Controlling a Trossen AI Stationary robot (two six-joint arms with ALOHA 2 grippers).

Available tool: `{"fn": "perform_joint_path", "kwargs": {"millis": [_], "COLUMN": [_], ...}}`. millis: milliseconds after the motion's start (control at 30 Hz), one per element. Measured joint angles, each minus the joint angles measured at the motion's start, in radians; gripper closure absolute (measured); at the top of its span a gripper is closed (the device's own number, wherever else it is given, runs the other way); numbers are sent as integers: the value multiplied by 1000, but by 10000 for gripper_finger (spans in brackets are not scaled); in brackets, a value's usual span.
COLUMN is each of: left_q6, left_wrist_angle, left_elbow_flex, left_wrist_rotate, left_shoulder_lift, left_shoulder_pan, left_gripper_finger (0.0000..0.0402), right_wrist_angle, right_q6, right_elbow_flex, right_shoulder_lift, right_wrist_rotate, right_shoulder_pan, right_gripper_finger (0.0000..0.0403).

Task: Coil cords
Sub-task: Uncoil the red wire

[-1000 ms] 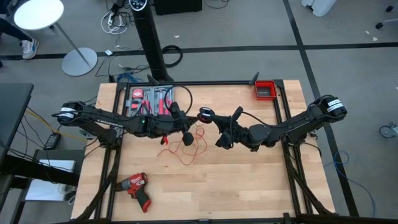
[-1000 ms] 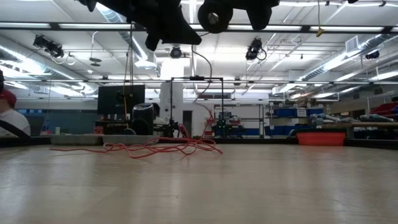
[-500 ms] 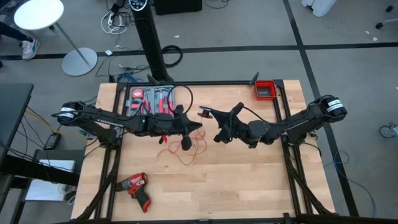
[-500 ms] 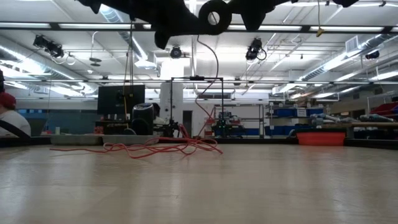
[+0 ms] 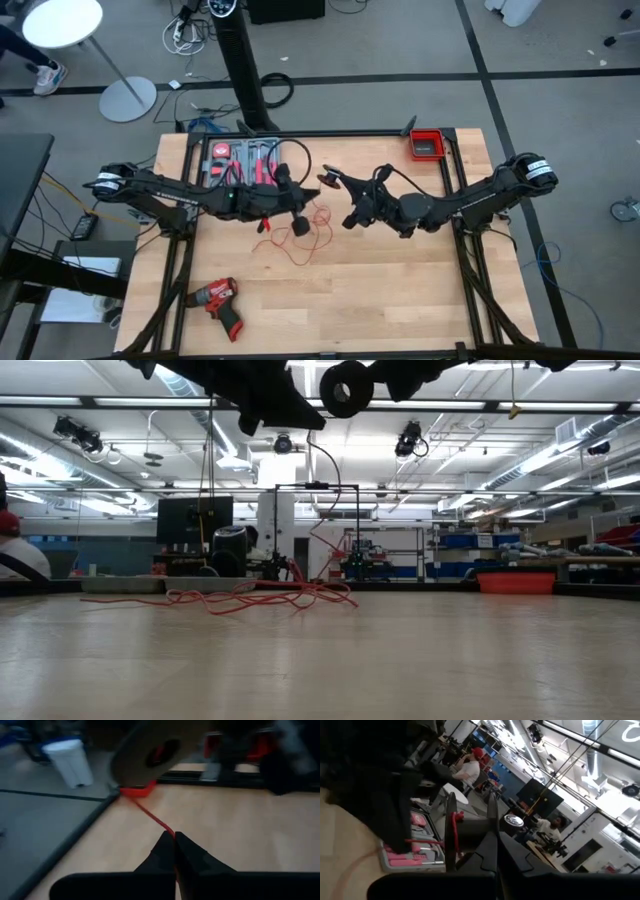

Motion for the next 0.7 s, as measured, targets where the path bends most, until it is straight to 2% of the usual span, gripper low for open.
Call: {"fn": "perform_joint_path", "kwargs": {"millis": [333, 700], "left_q6": [6, -11], "left_wrist_angle": [18, 188], "left_elbow_flex": [0, 0], "left_wrist_rotate": [-19, 297], "left_shoulder_lift": [17, 93], "left_shoulder_pan": [24, 10], "left_gripper_finger": [401, 401], "right_wrist_angle": [5, -14], "right_q6": [190, 197], "right_elbow_flex": [0, 0], "right_shoulder_lift": [0, 0], "right_wrist_rotate": [-80, -81], "right_shoulder_pan": [-19, -87], "right_gripper_finger": [403, 403]}}
